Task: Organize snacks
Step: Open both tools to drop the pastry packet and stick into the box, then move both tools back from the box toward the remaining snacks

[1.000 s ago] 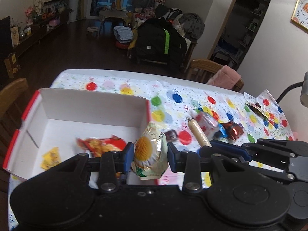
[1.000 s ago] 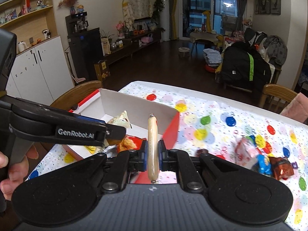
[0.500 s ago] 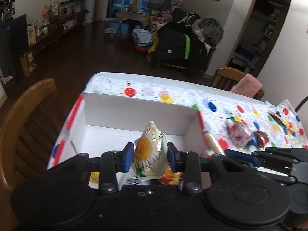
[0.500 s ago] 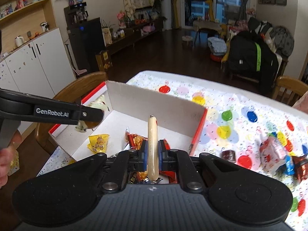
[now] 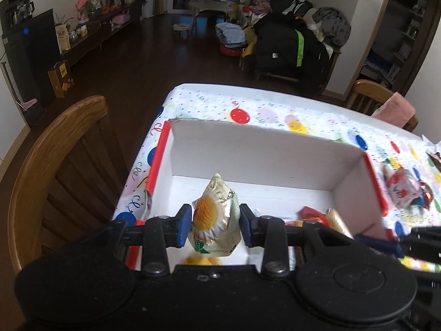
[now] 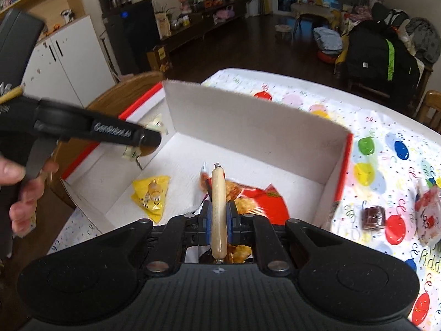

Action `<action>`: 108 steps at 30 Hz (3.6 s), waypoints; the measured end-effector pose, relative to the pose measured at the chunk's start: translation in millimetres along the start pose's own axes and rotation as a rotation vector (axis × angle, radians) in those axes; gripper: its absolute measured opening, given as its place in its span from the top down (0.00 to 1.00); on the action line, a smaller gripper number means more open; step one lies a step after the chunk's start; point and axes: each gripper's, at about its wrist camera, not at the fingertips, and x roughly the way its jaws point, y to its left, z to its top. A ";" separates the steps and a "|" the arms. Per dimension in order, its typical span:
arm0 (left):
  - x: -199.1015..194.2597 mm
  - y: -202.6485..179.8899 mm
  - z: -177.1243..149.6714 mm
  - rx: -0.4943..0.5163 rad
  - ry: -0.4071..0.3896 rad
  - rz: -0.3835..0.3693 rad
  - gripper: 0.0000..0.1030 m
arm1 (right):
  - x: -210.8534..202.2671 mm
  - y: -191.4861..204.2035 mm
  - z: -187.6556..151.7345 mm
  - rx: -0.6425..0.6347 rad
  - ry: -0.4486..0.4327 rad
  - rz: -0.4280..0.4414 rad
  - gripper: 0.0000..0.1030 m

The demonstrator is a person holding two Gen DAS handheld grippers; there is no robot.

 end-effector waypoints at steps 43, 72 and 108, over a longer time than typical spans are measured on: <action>10.6 -18.6 -15.2 0.086 0.052 -0.044 0.42 | -16.0 6.7 -7.5 0.050 0.009 -0.010 0.49; -77.0 -58.9 -28.0 0.142 -0.139 -0.124 0.14 | -126.7 -21.1 -30.6 0.148 -0.200 -0.095 0.16; -34.2 -273.4 -49.2 0.165 -0.153 -0.143 0.00 | -197.0 -261.0 -123.6 0.215 -0.255 -0.265 0.00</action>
